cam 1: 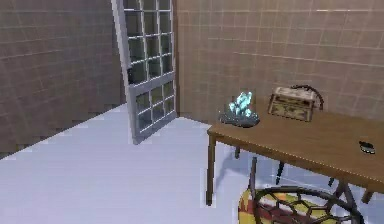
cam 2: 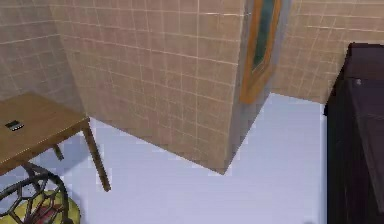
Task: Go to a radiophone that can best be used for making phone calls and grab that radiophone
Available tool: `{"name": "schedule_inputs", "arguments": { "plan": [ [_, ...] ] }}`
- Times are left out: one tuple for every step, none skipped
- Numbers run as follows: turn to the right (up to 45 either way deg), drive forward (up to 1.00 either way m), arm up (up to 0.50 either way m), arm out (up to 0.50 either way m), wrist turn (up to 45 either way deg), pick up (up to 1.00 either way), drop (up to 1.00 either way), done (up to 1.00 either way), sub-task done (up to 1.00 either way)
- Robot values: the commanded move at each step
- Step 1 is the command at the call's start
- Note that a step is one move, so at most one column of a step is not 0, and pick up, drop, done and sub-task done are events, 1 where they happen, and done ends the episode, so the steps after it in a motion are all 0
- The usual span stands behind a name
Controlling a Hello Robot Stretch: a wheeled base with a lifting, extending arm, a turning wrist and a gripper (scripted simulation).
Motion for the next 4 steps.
{"name": "schedule_inputs", "arguments": {
  "plan": [
    [45.0, 0.00, 0.00, 0.00, 0.0, 0.00, 0.00, 0.00, 0.00],
    [24.0, 0.00, 0.00, 0.00, 0.0, 0.00, 0.00, 0.00, 0.00],
    [0.0, 1.00, 0.00, 0.00, 0.0, 0.00, 0.00, 0.00, 0.00],
    [0.0, 0.25, 0.00, 0.00, 0.0, 0.00, 0.00, 0.00, 0.00]
  ]
}}
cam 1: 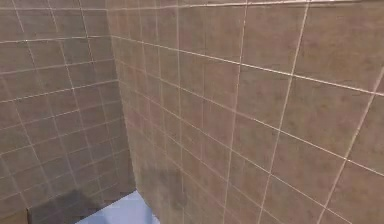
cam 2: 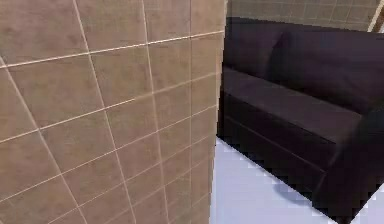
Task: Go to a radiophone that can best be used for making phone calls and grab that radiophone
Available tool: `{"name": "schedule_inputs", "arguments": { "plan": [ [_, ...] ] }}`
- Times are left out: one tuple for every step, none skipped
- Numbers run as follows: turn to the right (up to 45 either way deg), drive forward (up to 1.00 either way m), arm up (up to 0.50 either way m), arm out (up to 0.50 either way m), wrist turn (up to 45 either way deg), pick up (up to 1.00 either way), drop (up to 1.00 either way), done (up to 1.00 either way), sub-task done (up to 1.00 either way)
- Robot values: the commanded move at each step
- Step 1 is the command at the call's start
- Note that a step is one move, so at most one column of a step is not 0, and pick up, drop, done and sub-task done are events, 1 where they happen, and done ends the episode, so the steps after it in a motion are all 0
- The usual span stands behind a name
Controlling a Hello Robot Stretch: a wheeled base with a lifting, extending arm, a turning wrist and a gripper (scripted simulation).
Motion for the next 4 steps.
{"name": "schedule_inputs", "arguments": {
  "plan": [
    [-45.0, 0.00, 0.00, 0.00, 0.0, 0.00, 0.00, 0.00, 0.00],
    [-45.0, 0.00, 0.00, 0.00, 0.0, 0.00, 0.00, 0.00, 0.00],
    [-45.0, 0.00, 0.00, 0.00, 0.0, 0.00, 0.00, 0.00, 0.00],
    [-33.0, 0.00, 0.00, 0.00, 0.0, 0.00, 0.00, 0.00, 0.00]
  ]
}}
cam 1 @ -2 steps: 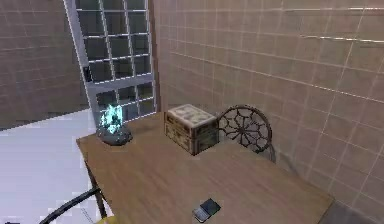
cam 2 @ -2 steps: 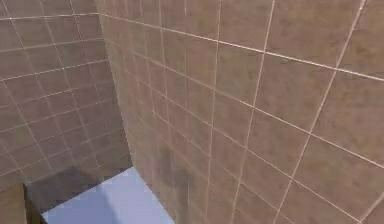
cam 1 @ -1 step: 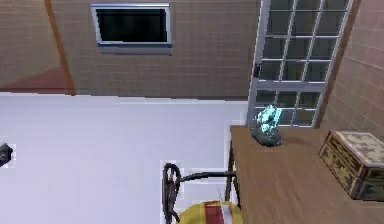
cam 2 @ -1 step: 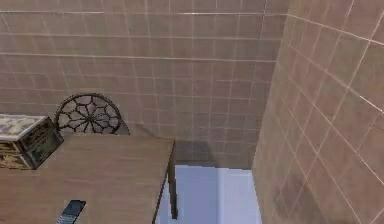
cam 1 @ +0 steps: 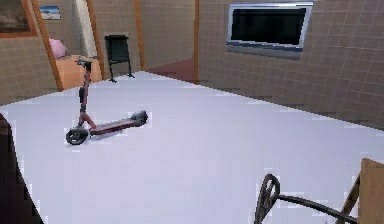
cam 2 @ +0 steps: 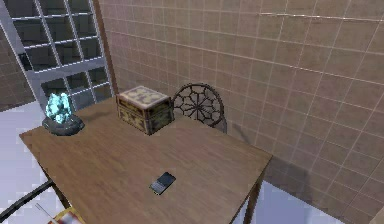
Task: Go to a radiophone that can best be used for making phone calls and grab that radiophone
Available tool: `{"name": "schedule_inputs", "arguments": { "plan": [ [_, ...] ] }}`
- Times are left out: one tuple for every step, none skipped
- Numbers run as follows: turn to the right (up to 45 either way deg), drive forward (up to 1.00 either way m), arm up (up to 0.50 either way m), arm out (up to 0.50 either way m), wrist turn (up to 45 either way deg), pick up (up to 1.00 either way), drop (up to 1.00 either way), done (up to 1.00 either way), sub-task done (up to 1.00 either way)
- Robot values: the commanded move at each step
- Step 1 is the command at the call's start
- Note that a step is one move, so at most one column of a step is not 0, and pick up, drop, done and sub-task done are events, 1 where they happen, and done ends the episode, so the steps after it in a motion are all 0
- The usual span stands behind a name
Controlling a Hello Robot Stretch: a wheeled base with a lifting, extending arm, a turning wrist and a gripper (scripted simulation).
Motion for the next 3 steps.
{"name": "schedule_inputs", "arguments": {
  "plan": [
    [0.0, 0.00, 0.50, 0.00, 0.0, 0.00, 0.00, 0.00, 0.00],
    [0.0, 0.00, 0.32, 0.00, 0.0, 0.00, 0.00, 0.00, 0.00],
    [0.0, 0.00, 0.00, 0.24, 0.0, 0.00, 0.00, 0.00, 0.00]
  ]
}}
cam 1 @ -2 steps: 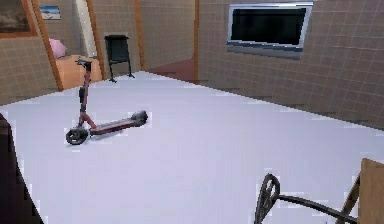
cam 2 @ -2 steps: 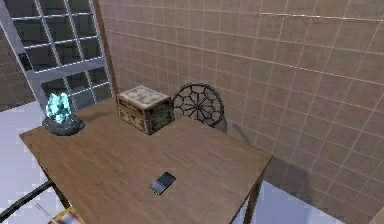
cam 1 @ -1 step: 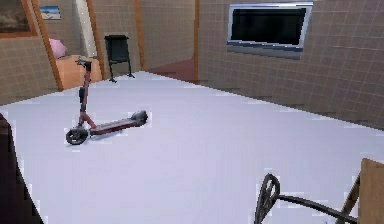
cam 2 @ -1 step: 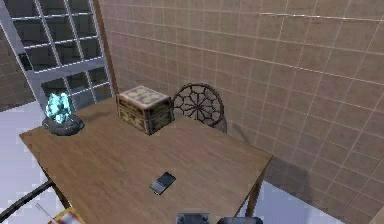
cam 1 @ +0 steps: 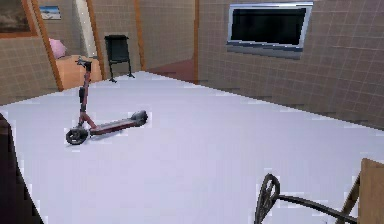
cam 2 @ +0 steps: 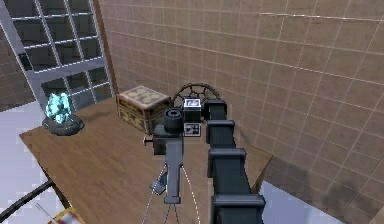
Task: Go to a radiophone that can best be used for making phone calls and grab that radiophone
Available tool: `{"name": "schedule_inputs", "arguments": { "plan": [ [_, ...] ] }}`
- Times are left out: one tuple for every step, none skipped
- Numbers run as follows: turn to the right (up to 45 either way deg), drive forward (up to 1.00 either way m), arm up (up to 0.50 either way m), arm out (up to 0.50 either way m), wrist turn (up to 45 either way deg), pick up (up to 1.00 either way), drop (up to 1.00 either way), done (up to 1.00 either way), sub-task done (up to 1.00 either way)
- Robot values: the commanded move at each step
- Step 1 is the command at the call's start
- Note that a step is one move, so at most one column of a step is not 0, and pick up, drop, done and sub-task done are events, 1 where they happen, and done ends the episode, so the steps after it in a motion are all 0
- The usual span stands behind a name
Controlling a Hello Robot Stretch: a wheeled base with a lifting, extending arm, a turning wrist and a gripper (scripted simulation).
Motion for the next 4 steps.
{"name": "schedule_inputs", "arguments": {
  "plan": [
    [0.0, 0.00, 0.00, 0.00, 45.0, 0.00, 0.00, 0.00, 0.00],
    [0.0, 0.00, 0.00, 0.00, 45.0, 0.00, 0.00, 0.00, 0.00],
    [0.0, 0.00, 0.00, 0.00, 45.0, 0.00, 0.00, 0.00, 0.00],
    [0.0, 0.00, 0.00, 0.00, 15.0, 0.00, 0.00, 0.00, 0.00]
  ]
}}
